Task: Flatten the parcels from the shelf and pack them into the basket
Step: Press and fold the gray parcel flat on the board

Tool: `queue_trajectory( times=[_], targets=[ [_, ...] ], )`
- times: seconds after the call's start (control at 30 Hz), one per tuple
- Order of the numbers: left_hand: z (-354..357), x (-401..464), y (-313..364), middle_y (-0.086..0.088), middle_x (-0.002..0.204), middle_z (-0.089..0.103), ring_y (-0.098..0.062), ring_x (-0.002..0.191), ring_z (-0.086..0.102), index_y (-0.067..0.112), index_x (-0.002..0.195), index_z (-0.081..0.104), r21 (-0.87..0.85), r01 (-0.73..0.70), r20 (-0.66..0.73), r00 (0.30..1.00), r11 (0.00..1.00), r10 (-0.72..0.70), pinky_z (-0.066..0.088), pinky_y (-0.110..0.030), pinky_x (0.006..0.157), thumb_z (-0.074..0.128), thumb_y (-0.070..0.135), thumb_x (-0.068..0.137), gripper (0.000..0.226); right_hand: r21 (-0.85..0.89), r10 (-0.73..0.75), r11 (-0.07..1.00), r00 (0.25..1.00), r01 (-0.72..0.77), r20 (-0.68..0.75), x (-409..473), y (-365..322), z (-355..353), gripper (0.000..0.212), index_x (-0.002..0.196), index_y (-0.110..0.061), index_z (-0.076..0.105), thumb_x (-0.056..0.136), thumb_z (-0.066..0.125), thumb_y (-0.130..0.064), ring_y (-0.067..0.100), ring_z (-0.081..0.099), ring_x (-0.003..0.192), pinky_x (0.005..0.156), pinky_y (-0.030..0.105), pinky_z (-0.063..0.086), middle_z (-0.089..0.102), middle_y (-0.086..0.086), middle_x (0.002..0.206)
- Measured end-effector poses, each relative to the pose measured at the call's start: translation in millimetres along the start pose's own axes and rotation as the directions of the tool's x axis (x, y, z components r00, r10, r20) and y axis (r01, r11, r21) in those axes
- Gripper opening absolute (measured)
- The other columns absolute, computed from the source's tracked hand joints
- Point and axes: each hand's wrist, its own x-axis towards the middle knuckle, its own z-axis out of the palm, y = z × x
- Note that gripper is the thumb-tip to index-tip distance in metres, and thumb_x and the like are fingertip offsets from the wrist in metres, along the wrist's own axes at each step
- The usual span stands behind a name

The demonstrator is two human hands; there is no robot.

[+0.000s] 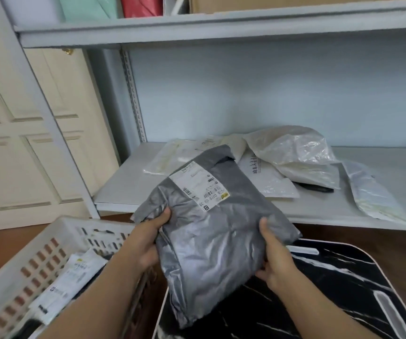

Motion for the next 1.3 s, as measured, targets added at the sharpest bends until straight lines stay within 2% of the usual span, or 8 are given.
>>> queue_trajectory(
  times=[0.17,0.3,0.6,0.73,0.87,1.03,1.13,1.3],
  targets=[
    [-4.7,-14.2,-14.4,-0.018,0.103,0.072,-0.028,0.082,0.072,0.004,0.111,0.066,0.096,-0.016,0.042,0.999,0.995,0.012,0.060,-0.044,0.073,0.062,0.016,0.085,0.029,0.187,-0.050,0.976,0.947,0.114,-0.316,9.7,-3.4,-56.1,0.054,0.112,-0.003,0.062,0.067,0.087,-0.018,0.033,0.069,0.088,0.085,0.052,0.055,0.069,0.017,0.105],
    [-23.3,9.4,-33.4,-0.017,0.112,0.065,-0.026,0.080,0.063,0.005,0.119,0.059,0.114,-0.046,-0.283,0.956,0.992,0.077,0.058,-0.031,0.058,0.051,0.021,0.099,0.027,0.018,-0.014,1.000,0.891,0.025,-0.455,15.9,14.0,-93.2,0.056,0.118,-0.001,0.058,0.068,0.083,-0.002,0.034,0.063,0.089,0.084,0.047,0.052,0.065,0.021,0.108],
    [-39.6,62.7,-76.2,-0.020,0.106,0.062,-0.034,0.097,0.061,0.001,0.124,0.055,0.572,0.070,-0.427,0.876,0.817,0.224,0.052,-0.051,0.091,0.047,0.021,0.100,0.032,-0.408,-0.078,0.857,0.702,-0.316,-0.708,22.5,43.5,-126.0,0.086,0.135,0.001,0.042,0.065,0.087,-0.023,0.043,0.052,0.114,0.097,0.050,0.045,0.049,0.030,0.130],
    [-47.9,89.7,-91.0,-0.019,0.102,0.065,-0.039,0.098,0.062,0.011,0.099,0.062,0.763,0.102,-0.312,0.923,0.638,0.225,0.052,-0.056,0.088,0.050,0.024,0.099,0.018,-0.927,-0.513,0.357,0.805,-0.116,-0.298,15.7,30.1,-103.2,0.076,0.149,-0.017,0.030,0.088,0.061,-0.049,0.035,0.024,0.140,0.110,0.052,0.029,0.026,0.016,0.154],
    [-37.8,102.0,-93.9,-0.008,0.092,0.060,-0.028,0.087,0.059,0.012,0.106,0.061,0.878,0.105,-0.237,0.943,0.466,0.234,0.049,-0.037,0.080,0.047,0.021,0.100,0.018,-0.963,-0.422,-0.122,0.866,0.239,0.269,38.7,43.3,-79.1,0.086,0.152,-0.034,0.021,0.080,0.020,-0.081,0.022,0.001,0.149,0.115,0.052,0.016,0.005,-0.001,0.162],
    [-46.4,115.6,-96.9,-0.018,0.108,0.060,-0.029,0.088,0.054,0.008,0.113,0.053,0.942,0.150,-0.229,0.942,0.302,0.244,0.039,-0.033,0.076,0.039,0.023,0.103,0.023,-0.988,-0.236,0.098,0.967,0.118,0.092,72.2,60.4,-60.6,0.075,0.152,-0.043,0.002,0.089,0.034,-0.069,0.031,0.009,0.147,0.113,0.054,0.029,-0.012,0.001,0.162],
    [-46.0,115.6,-102.6,-0.023,0.143,0.040,-0.038,0.126,0.042,0.011,0.146,0.028,0.929,0.108,-0.206,0.945,0.353,0.254,0.035,-0.040,0.101,0.045,0.035,0.100,0.055,-0.983,-0.182,-0.137,0.972,0.121,0.145,73.3,77.0,-63.1,0.063,0.152,-0.044,0.010,0.094,0.025,-0.066,0.029,0.014,0.142,0.109,0.049,0.033,-0.008,0.000,0.162],
    [-44.8,108.5,-137.4,-0.007,0.162,-0.009,-0.029,0.148,-0.013,0.038,0.152,-0.004,0.981,0.010,0.052,0.948,-0.194,0.315,-0.006,-0.049,0.117,0.015,0.072,0.089,0.075,-0.957,-0.399,-0.289,0.907,0.016,0.136,72.3,93.7,-69.2,0.063,0.148,-0.028,0.035,0.096,0.024,-0.061,0.033,0.033,0.132,0.101,0.048,0.036,0.023,0.014,0.156]
  ],
)
